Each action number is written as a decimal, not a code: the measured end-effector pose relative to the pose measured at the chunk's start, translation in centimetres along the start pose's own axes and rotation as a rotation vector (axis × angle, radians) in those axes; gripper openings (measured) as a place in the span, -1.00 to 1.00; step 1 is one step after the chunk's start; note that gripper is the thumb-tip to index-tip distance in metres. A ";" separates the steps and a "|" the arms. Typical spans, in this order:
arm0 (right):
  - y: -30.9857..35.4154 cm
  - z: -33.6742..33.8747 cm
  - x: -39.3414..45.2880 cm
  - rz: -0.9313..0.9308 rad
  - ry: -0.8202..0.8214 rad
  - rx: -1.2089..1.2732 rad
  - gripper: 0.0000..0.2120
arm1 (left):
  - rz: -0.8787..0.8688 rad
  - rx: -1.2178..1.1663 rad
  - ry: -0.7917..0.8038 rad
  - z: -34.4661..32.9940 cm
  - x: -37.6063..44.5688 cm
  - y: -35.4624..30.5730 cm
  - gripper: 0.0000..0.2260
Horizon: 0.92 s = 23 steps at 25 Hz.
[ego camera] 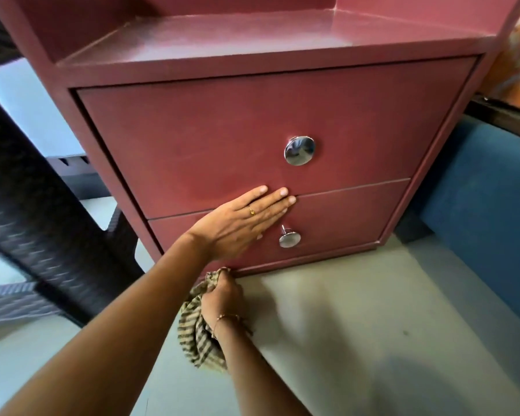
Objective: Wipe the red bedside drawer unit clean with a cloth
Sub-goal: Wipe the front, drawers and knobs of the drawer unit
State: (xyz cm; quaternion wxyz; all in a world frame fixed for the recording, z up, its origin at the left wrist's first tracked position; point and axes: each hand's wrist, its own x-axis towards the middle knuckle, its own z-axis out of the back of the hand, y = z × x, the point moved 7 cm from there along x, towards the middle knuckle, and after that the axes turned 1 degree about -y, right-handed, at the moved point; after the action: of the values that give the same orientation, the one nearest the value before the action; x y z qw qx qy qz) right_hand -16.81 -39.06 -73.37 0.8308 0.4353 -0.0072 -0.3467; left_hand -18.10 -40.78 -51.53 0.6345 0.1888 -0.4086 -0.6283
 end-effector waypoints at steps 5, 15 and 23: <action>-0.3 12.8 -4.1 -0.109 -0.386 0.563 -0.71 | 0.078 -0.033 -0.005 -0.1 0.2 -0.8 -0.48; 0.2 23.8 -1.2 0.047 -0.804 0.691 -0.83 | 0.159 0.002 0.093 -0.8 2.2 -2.1 -0.02; -0.3 25.3 0.2 0.049 -0.859 0.692 -0.74 | 0.172 0.136 0.168 -2.1 1.9 -2.4 0.04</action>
State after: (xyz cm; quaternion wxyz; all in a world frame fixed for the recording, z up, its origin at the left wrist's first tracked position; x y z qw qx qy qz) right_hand -24.79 -57.44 -57.87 0.5694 0.5020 -0.4695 -0.4510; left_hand -18.36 -43.52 -54.05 0.7039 0.2476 -0.4102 -0.5244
